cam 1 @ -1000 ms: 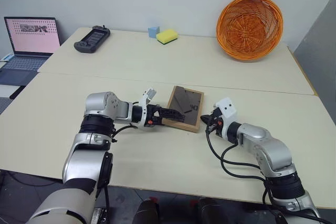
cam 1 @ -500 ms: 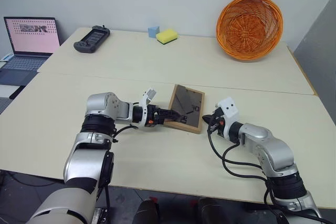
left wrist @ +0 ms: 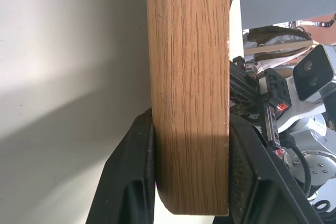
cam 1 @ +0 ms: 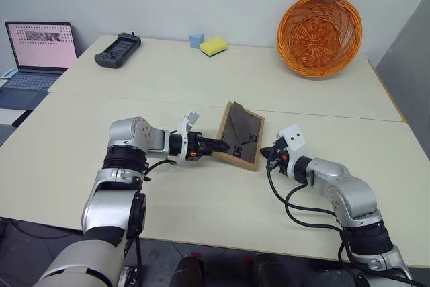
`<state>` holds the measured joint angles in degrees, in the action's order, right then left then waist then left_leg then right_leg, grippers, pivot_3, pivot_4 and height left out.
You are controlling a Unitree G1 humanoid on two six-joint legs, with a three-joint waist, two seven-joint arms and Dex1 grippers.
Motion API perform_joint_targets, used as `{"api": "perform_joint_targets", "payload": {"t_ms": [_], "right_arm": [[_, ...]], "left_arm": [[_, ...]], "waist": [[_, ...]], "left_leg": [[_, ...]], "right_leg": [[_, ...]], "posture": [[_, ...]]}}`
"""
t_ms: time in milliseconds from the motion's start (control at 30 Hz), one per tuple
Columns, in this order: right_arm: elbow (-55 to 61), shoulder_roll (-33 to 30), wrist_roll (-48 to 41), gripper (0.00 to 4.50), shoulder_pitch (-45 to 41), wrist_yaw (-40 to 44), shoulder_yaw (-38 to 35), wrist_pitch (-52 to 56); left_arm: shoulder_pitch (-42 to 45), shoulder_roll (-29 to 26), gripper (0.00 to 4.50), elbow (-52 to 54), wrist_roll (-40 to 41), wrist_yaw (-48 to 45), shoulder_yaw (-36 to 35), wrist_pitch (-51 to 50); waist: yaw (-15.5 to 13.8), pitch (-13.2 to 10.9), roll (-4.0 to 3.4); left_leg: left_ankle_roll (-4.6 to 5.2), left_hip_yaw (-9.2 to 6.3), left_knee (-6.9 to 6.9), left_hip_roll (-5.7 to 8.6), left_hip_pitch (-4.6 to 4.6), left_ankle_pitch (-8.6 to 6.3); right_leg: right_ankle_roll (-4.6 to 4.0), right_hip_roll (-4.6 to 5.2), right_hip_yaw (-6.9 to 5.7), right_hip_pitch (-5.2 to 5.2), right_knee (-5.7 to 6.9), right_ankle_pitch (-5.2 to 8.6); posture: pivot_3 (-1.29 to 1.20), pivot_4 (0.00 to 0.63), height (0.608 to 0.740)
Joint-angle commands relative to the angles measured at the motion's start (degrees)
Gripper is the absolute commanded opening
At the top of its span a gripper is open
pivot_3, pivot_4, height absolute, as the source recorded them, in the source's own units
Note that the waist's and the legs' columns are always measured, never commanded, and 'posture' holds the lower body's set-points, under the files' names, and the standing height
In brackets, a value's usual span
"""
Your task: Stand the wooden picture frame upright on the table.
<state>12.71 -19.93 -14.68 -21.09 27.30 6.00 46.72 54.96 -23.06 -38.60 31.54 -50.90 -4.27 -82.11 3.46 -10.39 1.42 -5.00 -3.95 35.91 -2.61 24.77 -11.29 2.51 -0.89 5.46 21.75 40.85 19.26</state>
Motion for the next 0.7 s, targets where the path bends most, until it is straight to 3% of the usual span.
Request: {"api": "perform_joint_targets", "payload": {"t_ms": [33,433,700], "right_arm": [[2.4,-1.2,-0.1,0.00,-0.3,0.8,-0.3,-1.6],[-1.0,-8.4,-0.7,0.00,0.5,5.5,-3.6,-4.4],[-2.0,-12.0,-3.2,0.00,-3.7,9.9,-6.5,-4.7]], "left_arm": [[0.4,-1.2,1.31,3.6,0.6,-3.0,2.6,2.2],[4.3,-8.1,1.31,12.2,0.8,-12.5,4.5,13.6],[-2.4,-13.2,1.31,28.9,-4.8,-17.3,10.0,32.9]], "waist": [[0.0,0.0,0.00],[-0.2,0.0,-0.01],[0.0,-0.1,-0.04]], "left_leg": [[0.00,0.00,0.00,0.00,0.00,0.00],[0.00,0.01,-0.02,0.01,0.03,0.00],[-0.01,0.11,-0.11,-0.03,0.01,0.00]], "right_leg": [[0.00,0.00,0.00,0.00,0.00,0.00],[0.00,0.01,0.01,0.02,-0.05,0.00],[0.00,0.01,0.09,0.03,-0.10,0.00]], "posture": [[0.00,0.150,0.740],[0.00,0.150,0.740],[0.00,0.150,0.740]]}}
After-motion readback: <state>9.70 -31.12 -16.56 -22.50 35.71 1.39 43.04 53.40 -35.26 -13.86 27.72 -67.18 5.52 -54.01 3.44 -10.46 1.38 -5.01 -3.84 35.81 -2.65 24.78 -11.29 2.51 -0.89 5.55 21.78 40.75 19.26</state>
